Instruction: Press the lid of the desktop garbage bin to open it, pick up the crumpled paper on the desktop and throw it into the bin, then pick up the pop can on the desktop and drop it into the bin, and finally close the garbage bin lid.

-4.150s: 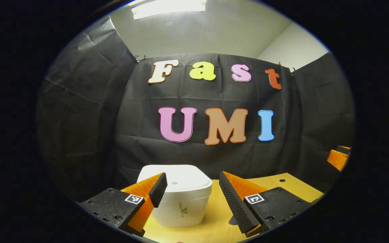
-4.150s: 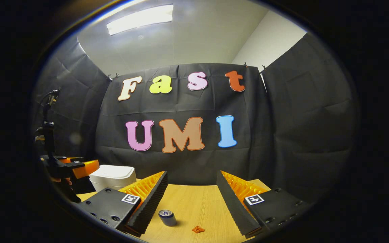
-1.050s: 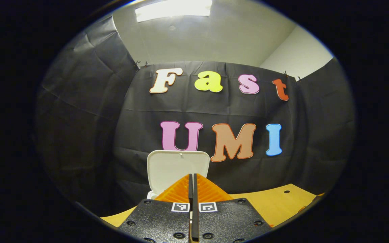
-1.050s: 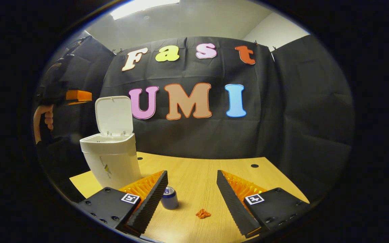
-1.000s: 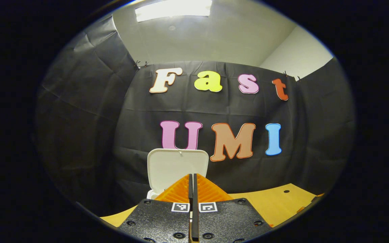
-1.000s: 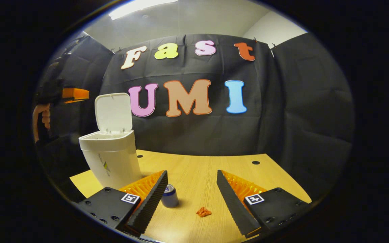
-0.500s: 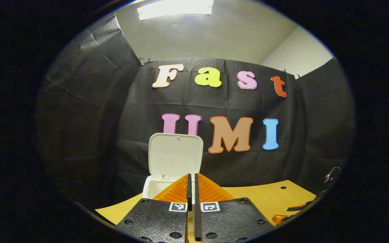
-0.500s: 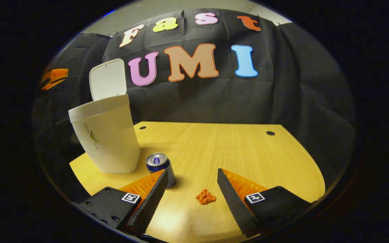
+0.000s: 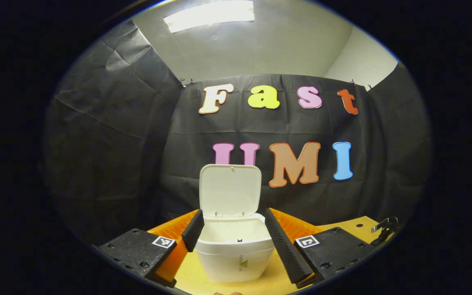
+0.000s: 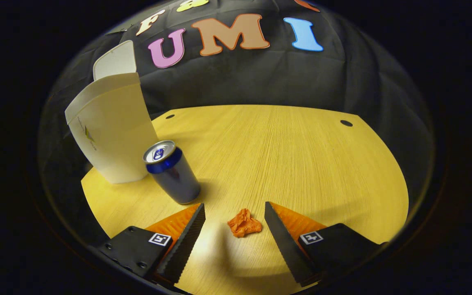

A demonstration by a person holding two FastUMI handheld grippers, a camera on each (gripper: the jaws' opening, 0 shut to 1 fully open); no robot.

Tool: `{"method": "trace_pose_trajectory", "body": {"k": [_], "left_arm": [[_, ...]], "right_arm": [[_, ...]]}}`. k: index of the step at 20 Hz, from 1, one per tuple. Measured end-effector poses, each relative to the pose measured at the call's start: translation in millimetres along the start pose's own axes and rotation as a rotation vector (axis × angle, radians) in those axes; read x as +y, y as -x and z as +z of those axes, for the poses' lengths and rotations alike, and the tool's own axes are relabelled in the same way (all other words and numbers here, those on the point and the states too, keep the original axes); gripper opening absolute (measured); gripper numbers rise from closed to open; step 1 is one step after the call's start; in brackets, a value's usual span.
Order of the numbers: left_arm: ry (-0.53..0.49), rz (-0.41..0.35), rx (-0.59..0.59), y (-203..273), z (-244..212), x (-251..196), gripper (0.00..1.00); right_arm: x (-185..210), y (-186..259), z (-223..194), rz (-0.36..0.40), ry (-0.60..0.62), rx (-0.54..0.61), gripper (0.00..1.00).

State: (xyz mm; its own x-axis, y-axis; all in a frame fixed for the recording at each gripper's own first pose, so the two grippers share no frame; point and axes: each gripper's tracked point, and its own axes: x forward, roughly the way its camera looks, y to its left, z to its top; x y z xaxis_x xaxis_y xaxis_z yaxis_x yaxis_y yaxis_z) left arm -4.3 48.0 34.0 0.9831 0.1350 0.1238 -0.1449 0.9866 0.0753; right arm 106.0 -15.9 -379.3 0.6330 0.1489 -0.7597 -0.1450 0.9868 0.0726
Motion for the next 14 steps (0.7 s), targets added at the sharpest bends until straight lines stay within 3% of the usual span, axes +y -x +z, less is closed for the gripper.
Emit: {"method": "trace_pose_trajectory", "body": {"k": [2, 7, 10, 11, 14], "left_arm": [[-0.016, 0.035, -0.033, 7.2, 9.1, 8.5, 0.97], [-0.047, 0.107, -0.002, 22.0, 0.0, 29.0, 0.96], [-0.030, 0.129, 0.019, 31.0, -5.3, 36.5, 0.96], [-0.026, 0.136, 0.022, 32.6, -6.3, 38.2, 0.95], [-0.033, 0.155, 0.036, 33.6, -12.1, 45.1, 0.96]], "right_arm": [[-3.1, -5.6, -5.2, 0.000, 0.003, 0.032, 0.98], [2.0, -16.9, -15.7, 0.020, 0.011, 0.101, 0.96], [0.6, -17.3, -16.8, 0.016, 0.026, 0.109, 0.46], [0.5, -19.2, -16.9, 0.018, 0.034, 0.114, 0.49], [-1.2, -18.8, -13.8, 0.000, 0.066, 0.104, 0.20]]}}
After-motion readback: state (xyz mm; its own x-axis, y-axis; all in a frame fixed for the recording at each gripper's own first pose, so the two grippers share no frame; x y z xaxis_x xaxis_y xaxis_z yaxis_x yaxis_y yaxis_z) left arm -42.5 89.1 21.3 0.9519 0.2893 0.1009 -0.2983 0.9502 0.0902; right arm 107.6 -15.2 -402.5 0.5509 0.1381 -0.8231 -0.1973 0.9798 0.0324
